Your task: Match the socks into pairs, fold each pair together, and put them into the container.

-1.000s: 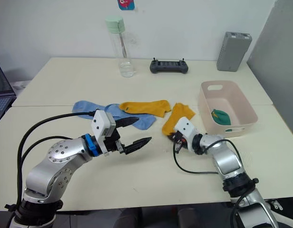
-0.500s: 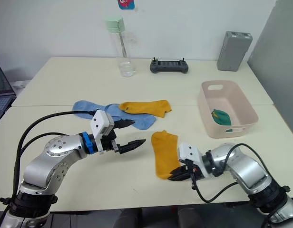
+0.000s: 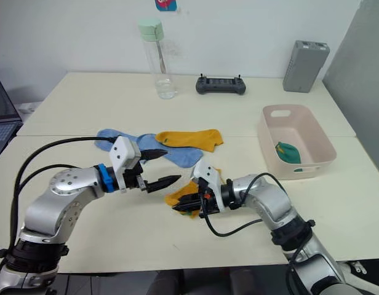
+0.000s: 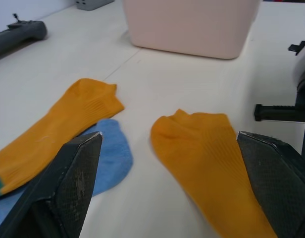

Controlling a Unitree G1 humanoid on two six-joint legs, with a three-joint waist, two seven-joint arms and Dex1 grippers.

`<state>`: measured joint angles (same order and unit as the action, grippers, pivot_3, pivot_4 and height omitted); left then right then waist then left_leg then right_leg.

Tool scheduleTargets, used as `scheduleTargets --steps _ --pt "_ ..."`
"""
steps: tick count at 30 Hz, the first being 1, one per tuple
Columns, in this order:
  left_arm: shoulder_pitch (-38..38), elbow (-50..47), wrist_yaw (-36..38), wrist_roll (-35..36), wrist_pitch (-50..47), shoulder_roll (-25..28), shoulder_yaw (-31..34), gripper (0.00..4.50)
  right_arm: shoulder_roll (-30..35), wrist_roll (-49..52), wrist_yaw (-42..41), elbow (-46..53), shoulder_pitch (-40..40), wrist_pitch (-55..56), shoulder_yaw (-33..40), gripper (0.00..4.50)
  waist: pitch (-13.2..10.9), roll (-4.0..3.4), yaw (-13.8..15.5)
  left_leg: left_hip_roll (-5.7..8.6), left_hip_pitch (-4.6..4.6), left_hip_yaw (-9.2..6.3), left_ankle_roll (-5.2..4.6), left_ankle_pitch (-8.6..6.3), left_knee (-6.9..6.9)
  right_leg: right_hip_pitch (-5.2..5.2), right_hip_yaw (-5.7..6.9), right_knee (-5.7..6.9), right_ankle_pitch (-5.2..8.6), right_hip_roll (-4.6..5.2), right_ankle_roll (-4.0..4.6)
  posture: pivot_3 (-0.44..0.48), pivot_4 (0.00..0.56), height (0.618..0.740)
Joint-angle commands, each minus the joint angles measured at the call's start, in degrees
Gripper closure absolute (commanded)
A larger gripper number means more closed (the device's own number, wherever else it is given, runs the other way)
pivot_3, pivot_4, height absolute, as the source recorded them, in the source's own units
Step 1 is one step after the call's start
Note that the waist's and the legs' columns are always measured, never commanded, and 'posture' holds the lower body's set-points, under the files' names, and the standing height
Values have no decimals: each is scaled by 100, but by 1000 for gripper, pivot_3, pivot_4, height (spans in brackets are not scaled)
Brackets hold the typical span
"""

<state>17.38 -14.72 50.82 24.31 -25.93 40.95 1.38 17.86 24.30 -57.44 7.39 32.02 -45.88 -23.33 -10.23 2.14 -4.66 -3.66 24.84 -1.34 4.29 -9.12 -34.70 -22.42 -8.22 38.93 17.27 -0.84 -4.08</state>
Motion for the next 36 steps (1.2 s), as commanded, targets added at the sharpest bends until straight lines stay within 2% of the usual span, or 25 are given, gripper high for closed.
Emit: scheduleTargets --steps 1,5,7,10,13,17,20,28,29,32,36 --pt "-212 -143 -21 14 64 108 289 0 238 433 -259 380 21 -247 303 2690 -1 -1 -6 -1 0 0 0 0 4 -2 1 0 0 0 1 0 150 740" --pt "-719 -408 -147 126 -74 164 628 0 747 853 -351 758 12 -573 801 1318 -1 -2 -8 -3 0 -1 0 0 12 -7 4 2 3 -1 5 0 150 740" --pt "-960 -558 -217 186 -164 163 755 0 956 720 -322 689 24 -361 907 1318 -1 -1 -9 -4 0 -1 0 0 13 -7 3 2 4 -1 6 0 150 740" --pt "-1530 -940 -380 279 -366 77 881 0 814 149 330 -206 253 285 1163 1318 -1 -1 -37 -5 -1 1 0 0 11 -9 2 1 24 0 43 0 150 740" --pt "-2238 -1343 -484 339 -480 -16 907 0 692 -332 713 -1164 530 915 1267 1318 -1 -1 -51 -4 -4 11 0 0 10 -11 -8 2 21 2 38 0 150 740" --pt "-2926 -1373 -604 -28 -289 -15 731 0 525 -607 762 -2223 830 1314 1289 1318 -1 -1 -45 -5 -4 13 0 0 11 -19 -9 3 23 2 42 0 150 740" --pt "-3036 -1106 -623 -446 -22 25 403 0 428 -831 681 -2758 980 1656 1185 1318 -2 -2 -18 -4 -4 12 0 0 14 -19 -9 5 25 2 46 0 150 740" --pt "-2791 -783 -737 -686 89 -313 -104 0 233 -1227 344 -3650 1321 2145 1028 1318 -5 -11 -7 -1 -4 19 0 1 7 -13 -14 4 19 5 37 0 150 740" --pt "-2789 -783 -728 -700 85 -316 -146 180 246 -1288 249 -3678 1320 2211 979 1293 -5 -12 -5 -1 -5 18 0 1 5 -10 -14 4 19 5 37 0 150 740" --pt "-2799 -822 -675 -719 51 -296 -237 897 276 -1450 24 -3661 1289 2378 853 1903 -4 -13 -9 0 -5 20 0 1 4 -9 -15 3 19 6 37 0 150 740" --pt "-2813 -856 -556 -577 -24 -243 -194 2111 270 -1659 -30 -3456 1216 2495 729 3338 -4 -13 -12 -1 -5 20 0 0 6 -10 -14 3 21 5 39 0 150 740"
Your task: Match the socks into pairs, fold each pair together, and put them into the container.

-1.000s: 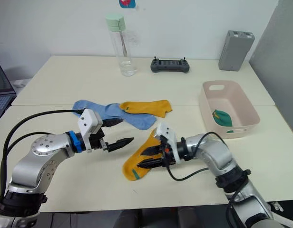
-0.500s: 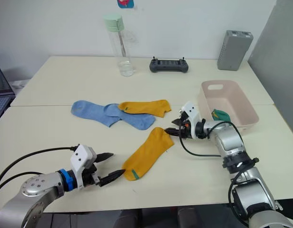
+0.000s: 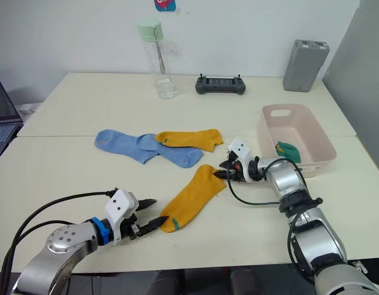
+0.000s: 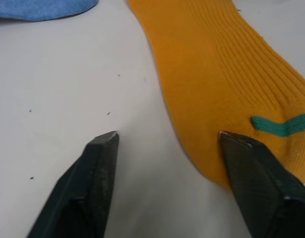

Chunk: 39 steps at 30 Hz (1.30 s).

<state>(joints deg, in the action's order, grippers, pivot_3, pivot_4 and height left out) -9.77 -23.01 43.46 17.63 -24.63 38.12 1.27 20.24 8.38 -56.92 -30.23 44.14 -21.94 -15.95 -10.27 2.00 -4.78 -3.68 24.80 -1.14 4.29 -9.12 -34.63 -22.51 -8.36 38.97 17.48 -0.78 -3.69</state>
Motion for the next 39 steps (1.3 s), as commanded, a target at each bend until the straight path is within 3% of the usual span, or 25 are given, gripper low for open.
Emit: scheduleTargets --steps 1,3,8,11,16,24,31,39 --pt "-85 -18 196 124 -169 41 -163 2406 32 -112 -93 350 -17 116 -25 3679 0 0 0 0 0 0 0 0 1 -1 0 0 0 0 1 0 150 740" --pt "-65 -12 240 155 -188 49 -154 2979 37 -134 -125 388 -59 112 -1 4426 0 0 0 0 0 0 0 0 2 -1 1 0 1 0 2 0 150 740" --pt "16 -3 288 197 -223 117 -11 4483 141 27 -157 765 -252 -197 199 4500 0 0 0 0 0 -1 0 0 3 -1 1 0 2 0 4 0 150 740" --pt "122 63 392 235 -266 301 147 4483 244 253 -135 1381 -450 -678 358 4500 -1 -1 -3 -1 0 -4 0 0 3 -1 4 0 2 -1 4 0 150 740" --pt "632 619 804 171 -41 812 295 4483 473 828 209 3240 -1239 -2134 635 4500 -1 -1 -3 -3 0 -9 0 0 13 -10 8 4 7 -3 10 0 150 740" --pt "1920 1647 1529 -79 289 960 -272 4483 332 1175 1436 5083 -2511 -3240 1113 4500 1 2 21 -2 8 -5 0 0 23 -19 8 2 9 -3 13 0 150 740" --pt "2605 2387 1787 -451 744 637 -781 4483 -5 1369 2206 5550 -2712 -3497 1441 4500 1 2 -7 -4 11 5 0 0 34 -35 3 5 -3 -3 -9 0 150 740" --pt "3109 2941 1923 -800 1313 421 -1015 4483 115 1523 2422 5636 -2834 -3621 1467 4500 1 3 26 -2 14 0 -1 1 33 -31 4 4 -10 -5 -23 0 150 740"
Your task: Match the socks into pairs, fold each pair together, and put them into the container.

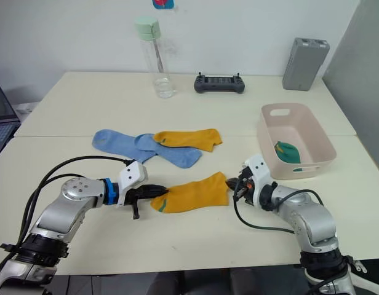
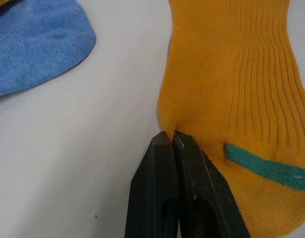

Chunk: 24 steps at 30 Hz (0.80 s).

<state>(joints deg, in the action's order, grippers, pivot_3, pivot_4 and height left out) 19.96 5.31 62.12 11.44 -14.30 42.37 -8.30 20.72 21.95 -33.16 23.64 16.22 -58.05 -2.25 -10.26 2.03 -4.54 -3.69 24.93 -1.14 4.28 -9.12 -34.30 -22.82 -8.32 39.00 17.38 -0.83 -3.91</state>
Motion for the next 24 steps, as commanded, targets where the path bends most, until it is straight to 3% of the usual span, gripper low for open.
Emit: scheduleTargets --steps 1,3,4,10,18,21,24 --pt "174 178 54 -262 408 11 -85 4483 86 176 59 246 -46 -22 95 4500 0 0 -3 0 0 0 0 0 0 1 0 0 0 0 0 0 150 740" --pt "243 295 81 -376 613 17 -120 4483 120 209 99 225 -39 -41 105 4500 0 0 -11 -1 0 0 0 0 0 1 0 0 -1 0 -1 0 150 740" --pt "279 346 89 -411 682 9 -118 4497 150 232 110 227 -46 -46 108 4285 0 0 -12 -1 -1 0 0 0 0 1 0 0 -1 0 -2 0 150 740" --pt "483 510 229 -500 872 34 -98 4500 176 488 257 424 -118 -317 255 2421 0 0 -13 0 0 0 -1 0 0 1 -1 0 -2 -1 -4 0 150 740" --pt "446 572 310 -528 984 -35 -88 4500 -26 722 604 784 -376 -408 237 2421 0 0 -15 -1 1 -3 -1 0 2 1 1 0 -1 -2 -2 0 150 740" --pt "516 685 317 -486 1035 -63 -19 4500 296 479 421 779 -411 89 -2 2421 0 0 -14 -1 1 -2 -1 1 0 3 0 1 -3 -2 -5 0 150 740" --pt "553 723 414 -410 1008 -18 46 3654 584 412 205 647 -353 450 -85 2014 0 0 -11 0 1 -2 -1 1 -4 7 0 -1 -4 -1 -7 0 150 740"
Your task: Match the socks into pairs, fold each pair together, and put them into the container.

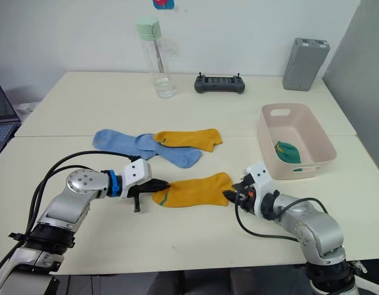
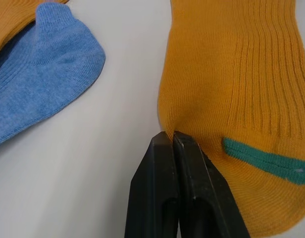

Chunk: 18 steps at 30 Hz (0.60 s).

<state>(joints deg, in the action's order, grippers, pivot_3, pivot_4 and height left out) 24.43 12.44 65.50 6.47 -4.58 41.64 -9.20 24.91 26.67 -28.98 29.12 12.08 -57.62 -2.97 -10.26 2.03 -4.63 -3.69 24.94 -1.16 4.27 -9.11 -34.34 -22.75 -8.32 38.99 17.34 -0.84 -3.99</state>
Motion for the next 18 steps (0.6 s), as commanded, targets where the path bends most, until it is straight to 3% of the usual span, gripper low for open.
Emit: scheduleTargets --steps 1,6,10,14,18 --pt "132 49 56 78 59 71 178 3382 223 -67 -274 22 127 506 -11 1813 0 0 -3 0 0 0 0 0 0 0 0 0 0 0 0 0 150 740" --pt "117 -96 11 275 -2 242 589 1881 647 -215 -1022 -139 269 1385 -326 135 0 0 -21 -1 -1 -2 0 0 0 0 2 1 0 -2 0 0 150 740" --pt "-261 -816 222 692 -82 494 984 671 1300 -724 -2123 -414 289 2703 -934 0 0 0 -22 -1 0 -4 0 0 6 0 5 0 5 -2 2 0 150 740" --pt "-959 -1947 439 1133 -399 789 1198 671 1653 -1293 -3003 -1069 543 3979 -1453 0 -1 0 -32 -2 -1 -2 0 -1 7 0 5 -2 6 0 2 0 150 740" --pt "-1684 -2833 464 1228 -563 952 1143 671 1573 -1615 -3324 -1664 819 4587 -1721 0 -1 0 -20 -3 -10 -2 0 0 4 8 5 0 6 1 2 0 150 740"
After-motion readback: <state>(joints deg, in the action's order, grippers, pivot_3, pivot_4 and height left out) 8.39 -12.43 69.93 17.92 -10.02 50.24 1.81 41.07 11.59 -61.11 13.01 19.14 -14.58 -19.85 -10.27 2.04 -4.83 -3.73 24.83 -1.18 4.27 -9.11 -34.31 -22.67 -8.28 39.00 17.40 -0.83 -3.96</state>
